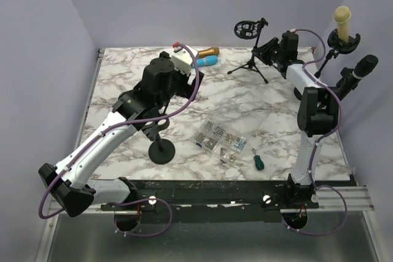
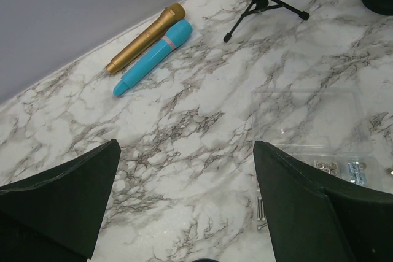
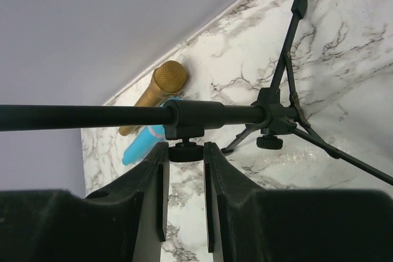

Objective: Remove the microphone from the stand

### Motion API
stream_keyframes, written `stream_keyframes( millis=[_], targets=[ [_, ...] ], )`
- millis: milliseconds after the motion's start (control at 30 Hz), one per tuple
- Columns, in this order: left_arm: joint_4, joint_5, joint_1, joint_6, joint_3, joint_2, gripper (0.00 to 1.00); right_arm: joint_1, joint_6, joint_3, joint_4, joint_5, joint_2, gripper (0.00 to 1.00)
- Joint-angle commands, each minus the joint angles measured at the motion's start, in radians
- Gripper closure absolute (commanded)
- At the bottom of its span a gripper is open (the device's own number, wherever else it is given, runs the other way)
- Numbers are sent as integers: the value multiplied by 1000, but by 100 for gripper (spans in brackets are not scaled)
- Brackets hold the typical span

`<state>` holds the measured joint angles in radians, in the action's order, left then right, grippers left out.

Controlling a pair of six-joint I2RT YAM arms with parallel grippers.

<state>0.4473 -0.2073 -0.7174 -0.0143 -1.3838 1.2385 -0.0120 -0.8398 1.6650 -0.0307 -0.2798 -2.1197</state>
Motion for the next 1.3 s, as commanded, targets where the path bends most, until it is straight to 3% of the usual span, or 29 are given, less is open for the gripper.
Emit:
stream_keyframes(
  millis=[0, 333, 533, 633, 933, 1000, 1167, 1267],
  targets=[
    [-3, 20, 1, 8, -35, -1, 7, -6, 123, -2, 109, 159, 43, 99],
    [-3, 25, 2, 8, -34, 12, 7, -130, 467, 39, 186, 535, 30, 99],
    [-2, 23, 5, 5, -36, 9, 7, -241, 725, 12, 95, 788, 46, 99],
    [-4, 25, 10, 8, -35, 3, 7, -256, 801, -7, 52, 806, 64, 99],
    [-3, 29, 11, 9, -35, 2, 7, -256, 769, -20, 45, 741, 95, 98],
    [-3, 27, 10, 7, -35, 3, 7, -256, 757, -23, 48, 739, 95, 91],
    [-4, 25, 12, 8, -34, 4, 7, -255, 700, -23, 70, 735, 98, 54],
    [-4, 26, 12, 8, -35, 4, 7, -251, 639, -28, 100, 721, 108, 41]
  ],
)
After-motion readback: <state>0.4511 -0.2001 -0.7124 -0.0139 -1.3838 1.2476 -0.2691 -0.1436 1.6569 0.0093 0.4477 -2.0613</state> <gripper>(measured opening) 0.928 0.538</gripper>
